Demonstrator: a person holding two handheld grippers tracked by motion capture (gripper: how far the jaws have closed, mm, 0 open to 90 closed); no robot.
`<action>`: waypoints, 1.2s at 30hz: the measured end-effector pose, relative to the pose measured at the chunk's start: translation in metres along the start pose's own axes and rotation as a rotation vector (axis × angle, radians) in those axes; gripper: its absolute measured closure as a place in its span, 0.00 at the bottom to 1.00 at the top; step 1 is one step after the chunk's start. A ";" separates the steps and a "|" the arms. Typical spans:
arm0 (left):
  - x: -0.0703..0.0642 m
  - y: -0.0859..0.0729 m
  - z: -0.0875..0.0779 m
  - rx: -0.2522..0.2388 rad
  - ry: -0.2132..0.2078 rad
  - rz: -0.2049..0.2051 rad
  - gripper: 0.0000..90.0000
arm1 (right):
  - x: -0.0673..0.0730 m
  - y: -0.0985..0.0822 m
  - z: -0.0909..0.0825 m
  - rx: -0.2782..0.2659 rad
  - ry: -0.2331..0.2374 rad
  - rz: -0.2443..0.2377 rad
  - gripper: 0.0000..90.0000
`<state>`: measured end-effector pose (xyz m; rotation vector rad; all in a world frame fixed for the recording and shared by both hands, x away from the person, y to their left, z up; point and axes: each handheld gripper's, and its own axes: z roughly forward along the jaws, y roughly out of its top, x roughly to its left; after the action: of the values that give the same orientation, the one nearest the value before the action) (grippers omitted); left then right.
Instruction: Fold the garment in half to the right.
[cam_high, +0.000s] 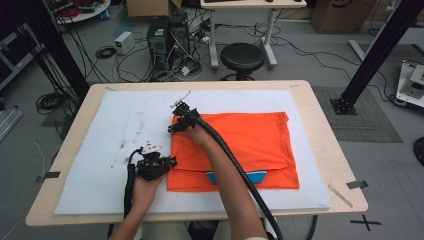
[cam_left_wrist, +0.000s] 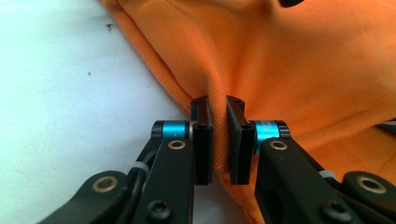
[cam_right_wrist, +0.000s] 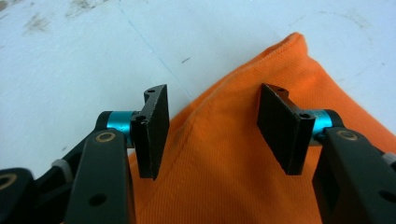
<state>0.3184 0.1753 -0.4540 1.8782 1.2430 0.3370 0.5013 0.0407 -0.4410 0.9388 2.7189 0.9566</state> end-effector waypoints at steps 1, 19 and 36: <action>0.000 0.000 0.000 -0.001 0.001 0.000 0.91 | 0.001 0.001 0.001 -0.005 -0.010 -0.005 0.50; -0.001 0.000 0.000 -0.019 0.012 0.006 0.92 | 0.015 0.001 0.005 -0.030 -0.142 -0.040 0.93; -0.022 0.034 -0.008 -0.133 -0.162 -0.046 0.92 | -0.007 -0.004 -0.058 -0.183 -0.085 0.037 0.94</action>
<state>0.3241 0.1556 -0.4187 1.7256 1.1257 0.2321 0.4879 0.0034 -0.3976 0.9737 2.5025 1.1226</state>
